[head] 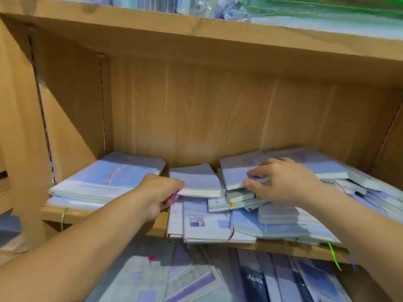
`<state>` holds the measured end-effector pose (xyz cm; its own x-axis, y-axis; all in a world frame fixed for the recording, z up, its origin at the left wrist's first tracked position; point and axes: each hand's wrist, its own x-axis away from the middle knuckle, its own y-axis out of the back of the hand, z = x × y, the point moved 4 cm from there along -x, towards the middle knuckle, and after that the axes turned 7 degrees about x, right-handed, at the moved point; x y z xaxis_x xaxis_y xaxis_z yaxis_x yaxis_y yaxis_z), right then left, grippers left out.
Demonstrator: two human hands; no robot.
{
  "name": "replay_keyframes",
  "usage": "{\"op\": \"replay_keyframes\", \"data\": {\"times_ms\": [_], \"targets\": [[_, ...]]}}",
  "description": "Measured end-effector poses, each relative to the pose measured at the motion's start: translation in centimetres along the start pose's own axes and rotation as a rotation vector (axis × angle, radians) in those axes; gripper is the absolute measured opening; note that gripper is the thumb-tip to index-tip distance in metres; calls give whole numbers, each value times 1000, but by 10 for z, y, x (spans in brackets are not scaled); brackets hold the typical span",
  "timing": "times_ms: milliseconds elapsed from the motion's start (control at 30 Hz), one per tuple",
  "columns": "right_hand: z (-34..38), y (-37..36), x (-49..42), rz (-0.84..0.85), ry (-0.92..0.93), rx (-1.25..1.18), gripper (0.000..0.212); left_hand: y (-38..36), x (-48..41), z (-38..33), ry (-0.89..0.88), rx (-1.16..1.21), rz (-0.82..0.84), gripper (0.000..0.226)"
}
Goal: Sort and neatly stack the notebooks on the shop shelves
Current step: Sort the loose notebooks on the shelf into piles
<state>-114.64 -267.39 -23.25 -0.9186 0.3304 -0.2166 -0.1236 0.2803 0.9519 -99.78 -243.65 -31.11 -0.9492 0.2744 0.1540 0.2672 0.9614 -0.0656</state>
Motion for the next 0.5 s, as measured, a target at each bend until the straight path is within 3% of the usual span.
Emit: {"op": "replay_keyframes", "data": {"times_ms": [100,267,400,500], "targets": [[-1,-5,1,-73,15,32,57,-5,2,-1,150,275,37,5],[2,-3,-7,-188,90,72,71,7,11,-28,12,515,-49,5],[2,-4,-7,-186,140,52,66,8,28,-36,-43,531,27,13],[-7,-3,2,-90,159,-375,85,-12,39,-30,-3,578,147,15]]}}
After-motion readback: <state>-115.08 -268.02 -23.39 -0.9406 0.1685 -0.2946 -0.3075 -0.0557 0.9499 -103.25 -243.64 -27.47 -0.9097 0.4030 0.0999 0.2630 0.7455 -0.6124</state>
